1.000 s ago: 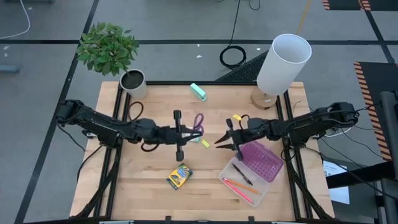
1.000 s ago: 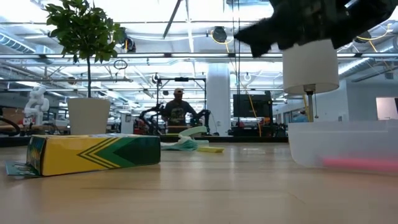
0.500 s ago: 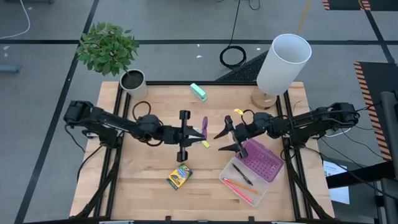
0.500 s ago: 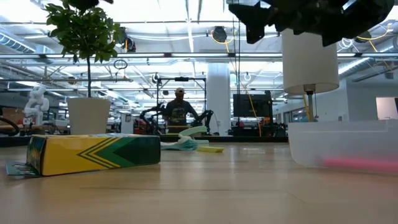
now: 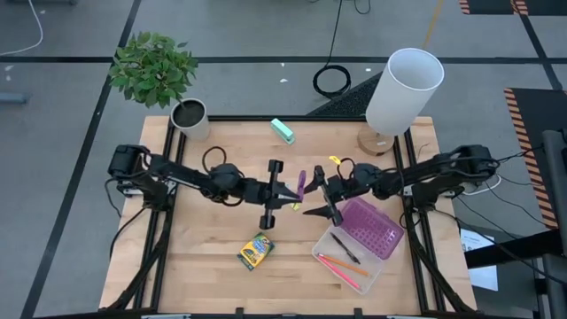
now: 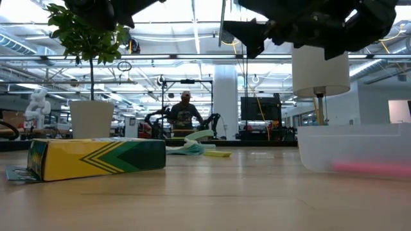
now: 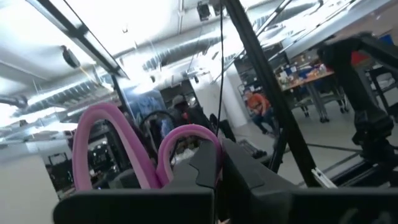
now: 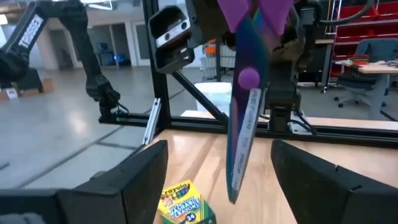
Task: Pack school essentials
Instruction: Put the violet scissors into the violet supply box
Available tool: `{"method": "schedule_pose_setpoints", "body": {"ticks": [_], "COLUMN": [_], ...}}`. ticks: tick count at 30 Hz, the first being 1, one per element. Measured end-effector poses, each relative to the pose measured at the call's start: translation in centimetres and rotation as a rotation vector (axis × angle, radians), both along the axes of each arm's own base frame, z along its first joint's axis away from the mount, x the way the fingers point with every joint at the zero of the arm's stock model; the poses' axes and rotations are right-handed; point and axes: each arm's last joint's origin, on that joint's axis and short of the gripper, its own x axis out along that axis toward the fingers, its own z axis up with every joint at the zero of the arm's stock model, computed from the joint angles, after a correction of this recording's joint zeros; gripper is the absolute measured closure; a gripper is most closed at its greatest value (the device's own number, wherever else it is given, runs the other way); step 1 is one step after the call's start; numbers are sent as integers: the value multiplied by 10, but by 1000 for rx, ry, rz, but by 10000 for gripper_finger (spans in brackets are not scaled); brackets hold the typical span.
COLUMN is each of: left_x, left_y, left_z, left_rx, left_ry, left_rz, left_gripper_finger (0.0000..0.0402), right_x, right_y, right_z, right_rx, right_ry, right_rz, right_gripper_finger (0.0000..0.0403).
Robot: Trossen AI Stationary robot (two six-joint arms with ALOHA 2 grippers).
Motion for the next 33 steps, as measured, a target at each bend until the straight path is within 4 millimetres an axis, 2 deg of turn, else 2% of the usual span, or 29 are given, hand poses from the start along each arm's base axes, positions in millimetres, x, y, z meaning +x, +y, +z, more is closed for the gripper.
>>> {"method": "schedule_pose_setpoints", "body": {"ticks": [5,10,17,20,28,33], "left_x": [1,1,1,4,4,4], "left_y": [2,2,1,3,5,5], "left_z": [-1,-1,-2,-7,-8,-8], "left_rx": [-28,-19,-34,-30,-30,-32], "left_ry": [11,14,24,47,51,52], "left_rz": [-7,-27,-36,-30,-70,-80], "left_gripper_finger": [385,395,386,394,384,395], "right_x": [7,11,14,19,23,22], "right_y": [-1,-1,-1,1,4,4], "right_z": [-10,-12,-18,-16,-13,-13], "right_rx": [36,56,60,64,64,53], "right_ry": [-15,-38,-49,-61,-68,-76], "right_rz": [18,20,23,79,132,130], "right_gripper_finger": [122,122,122,127,165,217]}}
